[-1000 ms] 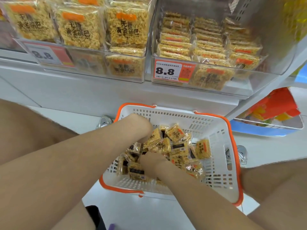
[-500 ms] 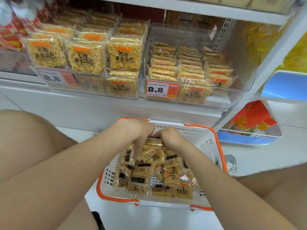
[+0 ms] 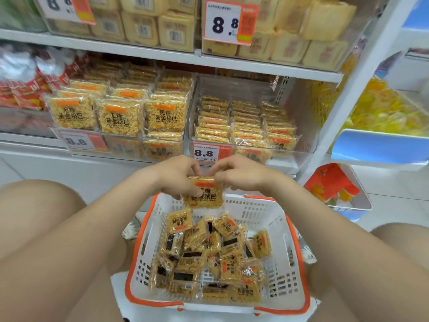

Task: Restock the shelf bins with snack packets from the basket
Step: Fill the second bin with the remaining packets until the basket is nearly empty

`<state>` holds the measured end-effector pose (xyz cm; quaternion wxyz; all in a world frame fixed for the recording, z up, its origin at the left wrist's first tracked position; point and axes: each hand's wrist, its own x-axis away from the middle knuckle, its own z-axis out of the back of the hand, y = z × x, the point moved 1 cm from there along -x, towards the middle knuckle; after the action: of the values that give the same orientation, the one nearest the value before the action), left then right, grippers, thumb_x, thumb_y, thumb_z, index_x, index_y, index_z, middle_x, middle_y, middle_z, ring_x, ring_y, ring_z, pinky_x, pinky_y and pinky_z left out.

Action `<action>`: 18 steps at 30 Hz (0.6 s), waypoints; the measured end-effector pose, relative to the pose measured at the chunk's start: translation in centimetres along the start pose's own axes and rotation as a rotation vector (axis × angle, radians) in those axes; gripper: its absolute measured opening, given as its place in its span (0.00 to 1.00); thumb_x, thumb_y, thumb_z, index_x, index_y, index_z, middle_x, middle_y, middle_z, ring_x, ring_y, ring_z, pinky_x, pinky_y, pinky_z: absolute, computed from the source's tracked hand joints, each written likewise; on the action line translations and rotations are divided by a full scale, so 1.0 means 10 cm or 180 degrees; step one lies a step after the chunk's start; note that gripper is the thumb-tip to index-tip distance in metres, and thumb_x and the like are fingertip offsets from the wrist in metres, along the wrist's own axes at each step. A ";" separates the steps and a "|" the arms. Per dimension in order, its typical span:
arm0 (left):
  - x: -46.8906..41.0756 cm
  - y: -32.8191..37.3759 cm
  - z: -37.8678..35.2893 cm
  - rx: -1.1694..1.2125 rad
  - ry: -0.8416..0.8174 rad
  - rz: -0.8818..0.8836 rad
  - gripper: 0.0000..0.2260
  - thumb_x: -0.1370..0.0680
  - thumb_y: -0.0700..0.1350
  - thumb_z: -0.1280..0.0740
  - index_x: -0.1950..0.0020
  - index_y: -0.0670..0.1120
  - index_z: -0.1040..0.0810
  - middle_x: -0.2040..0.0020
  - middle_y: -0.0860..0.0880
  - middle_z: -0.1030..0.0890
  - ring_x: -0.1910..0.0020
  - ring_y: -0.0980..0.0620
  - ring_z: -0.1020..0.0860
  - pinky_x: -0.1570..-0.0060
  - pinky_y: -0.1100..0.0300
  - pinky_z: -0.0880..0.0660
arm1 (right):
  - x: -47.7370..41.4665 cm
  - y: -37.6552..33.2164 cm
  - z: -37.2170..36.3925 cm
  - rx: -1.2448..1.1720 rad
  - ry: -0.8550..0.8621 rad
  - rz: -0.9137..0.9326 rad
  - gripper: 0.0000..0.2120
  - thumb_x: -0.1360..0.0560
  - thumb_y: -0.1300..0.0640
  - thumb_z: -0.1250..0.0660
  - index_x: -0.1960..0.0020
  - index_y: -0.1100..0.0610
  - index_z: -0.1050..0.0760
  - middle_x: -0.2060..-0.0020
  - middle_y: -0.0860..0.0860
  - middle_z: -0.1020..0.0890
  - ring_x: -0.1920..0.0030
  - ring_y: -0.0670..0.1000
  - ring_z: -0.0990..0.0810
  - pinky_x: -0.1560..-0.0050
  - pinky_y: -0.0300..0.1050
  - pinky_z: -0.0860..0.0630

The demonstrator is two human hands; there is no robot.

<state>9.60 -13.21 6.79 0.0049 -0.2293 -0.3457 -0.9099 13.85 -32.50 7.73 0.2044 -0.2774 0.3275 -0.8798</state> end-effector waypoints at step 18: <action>-0.20 0.45 -0.04 0.2434 0.1178 0.0661 0.25 0.39 0.47 0.32 0.42 0.44 0.16 0.43 0.44 0.16 0.43 0.40 0.19 0.40 0.39 0.20 | 0.01 0.03 0.46 0.0839 -0.0262 0.0154 0.09 0.16 0.58 0.37 0.39 0.58 0.21 0.51 0.61 0.19 0.56 0.56 0.22 0.48 0.62 0.17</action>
<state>12.01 -17.21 8.50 0.2428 -0.0776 -0.6261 -0.7369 16.68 -34.90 10.47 0.2735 -0.2760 0.2070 -0.8979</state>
